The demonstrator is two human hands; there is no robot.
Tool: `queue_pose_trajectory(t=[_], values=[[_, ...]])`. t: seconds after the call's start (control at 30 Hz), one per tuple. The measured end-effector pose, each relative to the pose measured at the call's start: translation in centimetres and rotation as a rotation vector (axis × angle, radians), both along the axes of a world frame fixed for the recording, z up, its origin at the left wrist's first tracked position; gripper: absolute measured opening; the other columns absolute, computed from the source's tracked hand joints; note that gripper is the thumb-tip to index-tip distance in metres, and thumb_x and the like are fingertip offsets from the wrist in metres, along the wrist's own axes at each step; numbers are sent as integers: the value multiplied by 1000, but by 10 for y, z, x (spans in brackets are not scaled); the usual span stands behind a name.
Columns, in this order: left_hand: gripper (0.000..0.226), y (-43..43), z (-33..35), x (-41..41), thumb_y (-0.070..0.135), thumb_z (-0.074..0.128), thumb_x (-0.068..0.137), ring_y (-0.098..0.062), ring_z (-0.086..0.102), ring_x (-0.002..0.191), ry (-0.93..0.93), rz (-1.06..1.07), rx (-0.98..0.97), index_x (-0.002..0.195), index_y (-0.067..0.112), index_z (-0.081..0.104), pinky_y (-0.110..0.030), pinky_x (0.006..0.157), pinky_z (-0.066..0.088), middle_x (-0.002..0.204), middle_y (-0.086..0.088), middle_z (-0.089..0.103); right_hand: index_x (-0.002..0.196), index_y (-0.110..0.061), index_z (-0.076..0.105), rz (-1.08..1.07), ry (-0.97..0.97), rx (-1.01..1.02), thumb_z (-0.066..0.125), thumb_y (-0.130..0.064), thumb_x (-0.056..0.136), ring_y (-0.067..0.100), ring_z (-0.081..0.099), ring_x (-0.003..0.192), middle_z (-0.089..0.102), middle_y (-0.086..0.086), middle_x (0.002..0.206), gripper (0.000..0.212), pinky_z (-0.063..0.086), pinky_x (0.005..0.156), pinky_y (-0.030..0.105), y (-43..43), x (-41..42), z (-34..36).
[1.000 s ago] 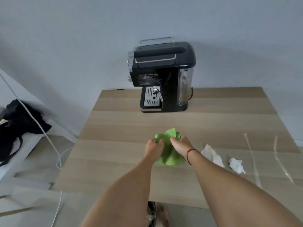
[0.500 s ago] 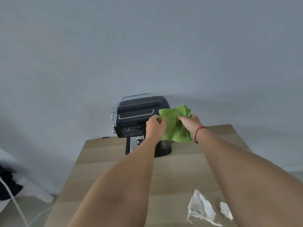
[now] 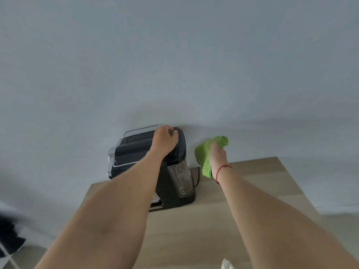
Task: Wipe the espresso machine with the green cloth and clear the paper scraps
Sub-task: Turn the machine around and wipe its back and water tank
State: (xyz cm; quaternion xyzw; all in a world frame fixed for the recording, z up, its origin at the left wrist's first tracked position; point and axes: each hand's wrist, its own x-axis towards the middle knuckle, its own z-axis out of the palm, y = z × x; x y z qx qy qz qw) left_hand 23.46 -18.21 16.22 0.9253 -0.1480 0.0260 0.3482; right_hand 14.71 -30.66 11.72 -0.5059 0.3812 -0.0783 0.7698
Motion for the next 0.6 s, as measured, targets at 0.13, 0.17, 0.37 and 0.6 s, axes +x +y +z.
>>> queue_pose_trajectory(t=[0.13,0.17,0.37,0.6], values=[[27,-9,-20,17,16,45,95,-33,57,113,36,74,155,104,2,67,-33,90,43,111,-14,66,143,-10,41,130,-46,254,35,-53,89,33,48,126,50,16,137,69,35,110,48,28,8,-18],[24,-11,-21,20,15,45,93,-34,58,109,15,110,195,94,4,66,-35,88,42,105,-14,67,138,-11,48,104,-96,308,32,-53,90,32,50,122,55,16,130,67,37,108,46,32,10,-22],[35,-28,-32,28,21,37,95,-32,47,120,-63,232,337,123,9,56,-43,103,30,126,-11,57,101,-12,65,40,-106,304,34,-46,88,30,64,97,67,11,96,48,50,85,37,26,20,-41],[36,-32,-44,28,22,33,97,-29,47,121,-139,277,373,125,11,53,-43,108,26,129,-8,55,86,-9,62,37,-117,182,34,-25,90,22,56,82,61,10,85,33,46,75,31,51,44,-36]])
